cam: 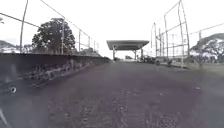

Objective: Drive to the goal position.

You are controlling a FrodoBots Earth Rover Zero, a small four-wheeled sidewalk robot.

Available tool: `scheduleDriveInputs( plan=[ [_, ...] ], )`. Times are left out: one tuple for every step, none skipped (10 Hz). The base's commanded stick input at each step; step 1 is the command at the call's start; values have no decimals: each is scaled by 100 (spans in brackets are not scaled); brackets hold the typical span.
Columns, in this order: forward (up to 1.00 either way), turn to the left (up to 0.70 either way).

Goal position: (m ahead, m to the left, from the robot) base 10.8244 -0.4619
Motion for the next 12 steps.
scheduleDriveInputs(
  plan=[
    [70, 4],
    [70, 0],
    [70, 0],
    [70, 0],
    [70, 0],
    [70, 0],
    [70, 0],
    [70, 0],
    [70, 0],
    [70, 0],
    [70, 0],
    [70, 0]
  ],
)
